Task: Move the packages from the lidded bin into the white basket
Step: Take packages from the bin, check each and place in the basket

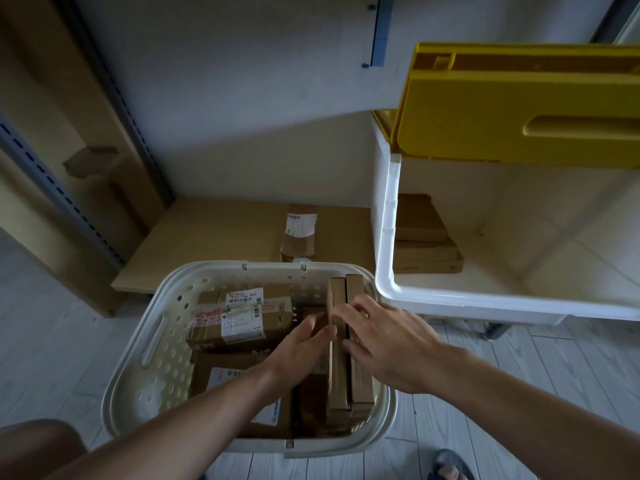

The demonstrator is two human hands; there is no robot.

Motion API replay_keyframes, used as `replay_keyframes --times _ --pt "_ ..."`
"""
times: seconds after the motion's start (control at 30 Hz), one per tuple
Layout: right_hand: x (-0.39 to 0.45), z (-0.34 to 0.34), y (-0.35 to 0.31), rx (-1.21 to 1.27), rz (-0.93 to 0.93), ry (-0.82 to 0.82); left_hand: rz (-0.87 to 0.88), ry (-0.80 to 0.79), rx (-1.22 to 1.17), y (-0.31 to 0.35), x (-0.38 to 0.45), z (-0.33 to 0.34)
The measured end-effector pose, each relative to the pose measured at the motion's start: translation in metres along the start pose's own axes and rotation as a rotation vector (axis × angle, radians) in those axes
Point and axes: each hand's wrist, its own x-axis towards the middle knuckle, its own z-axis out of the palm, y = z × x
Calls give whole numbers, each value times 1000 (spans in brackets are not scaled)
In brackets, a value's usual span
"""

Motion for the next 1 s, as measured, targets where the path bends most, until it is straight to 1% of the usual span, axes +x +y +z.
replay_keyframes --times 0.2,0.27,0.33,0.4,0.5,0.6,0.7,0.8,0.87,1.0 --pt "-5 -1 -2 2 -10 41 32 46 -13 5 -5 -9" --pt "-7 -5 -3 10 -14 83 91 95 57 5 -5 -13" --pt "-9 -14 -4 45 -28 149 192 165 223 11 -9 -16" --pt "-13 -25 -5 106 -62 235 363 224 331 23 -15 -16" --pt "-19 -41 0 156 -40 359 606 261 388 44 -21 -14" --pt "-26 -53 11 169 16 463 741 269 401 63 -24 -8" --pt "-35 -64 27 186 76 518 863 296 410 79 -27 3" --pt "-45 -72 45 230 130 568 924 303 387 90 -29 14" --pt "-52 -75 57 248 176 597 938 281 348 97 -28 23" --pt "-62 -77 78 264 242 601 823 184 167 112 -19 44"
